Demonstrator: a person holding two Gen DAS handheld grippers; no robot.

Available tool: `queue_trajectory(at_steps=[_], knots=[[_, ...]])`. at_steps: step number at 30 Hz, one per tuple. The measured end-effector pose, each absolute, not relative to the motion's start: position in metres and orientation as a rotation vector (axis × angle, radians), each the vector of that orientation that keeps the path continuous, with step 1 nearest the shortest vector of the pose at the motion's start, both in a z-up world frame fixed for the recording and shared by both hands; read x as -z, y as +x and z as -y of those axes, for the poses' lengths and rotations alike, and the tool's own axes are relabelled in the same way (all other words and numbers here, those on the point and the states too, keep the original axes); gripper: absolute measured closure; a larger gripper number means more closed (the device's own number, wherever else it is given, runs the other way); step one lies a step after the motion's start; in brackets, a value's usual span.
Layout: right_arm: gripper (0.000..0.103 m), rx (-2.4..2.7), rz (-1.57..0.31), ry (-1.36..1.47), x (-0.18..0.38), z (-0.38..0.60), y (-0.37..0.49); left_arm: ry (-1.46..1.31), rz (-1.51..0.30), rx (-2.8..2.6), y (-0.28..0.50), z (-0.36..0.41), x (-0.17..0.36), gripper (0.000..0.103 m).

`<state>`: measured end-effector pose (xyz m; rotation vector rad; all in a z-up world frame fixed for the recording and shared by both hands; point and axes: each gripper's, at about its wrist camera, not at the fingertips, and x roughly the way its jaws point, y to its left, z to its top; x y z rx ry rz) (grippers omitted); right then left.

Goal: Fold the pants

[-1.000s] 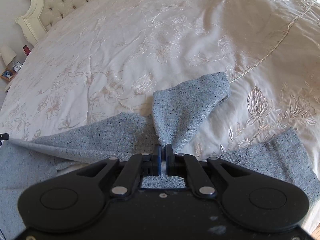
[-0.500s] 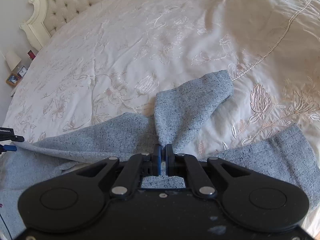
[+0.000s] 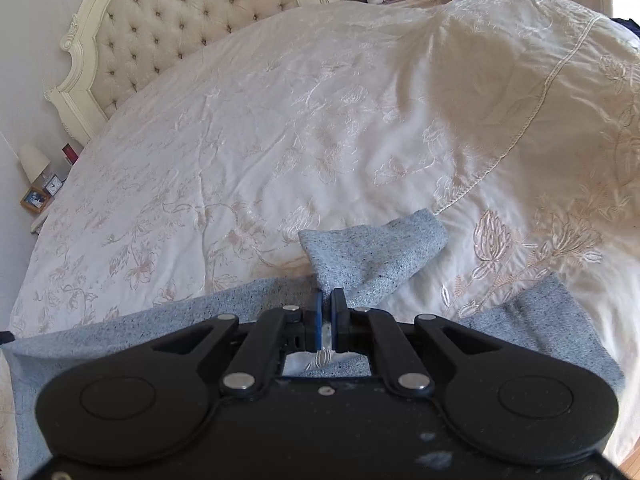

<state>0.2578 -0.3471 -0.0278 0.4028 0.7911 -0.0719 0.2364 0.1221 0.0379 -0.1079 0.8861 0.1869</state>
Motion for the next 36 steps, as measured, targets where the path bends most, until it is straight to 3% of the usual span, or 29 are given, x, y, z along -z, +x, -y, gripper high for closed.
queue_trajectory(at_steps=[14,23,36], knots=[[0.098,0.128,-0.809,0.449,0.061,0.364,0.172,-0.067,-0.860,-0.211,0.102,-0.096,0.016,0.096],[0.098,0.171,-0.811,0.431,0.087,0.357,0.152,0.020,-0.810,-0.242,0.078,-0.084,0.053,0.096],[0.098,0.189,-0.792,0.440,0.089,0.360,0.135,0.068,-0.879,-0.209,0.072,-0.081,0.088,0.095]])
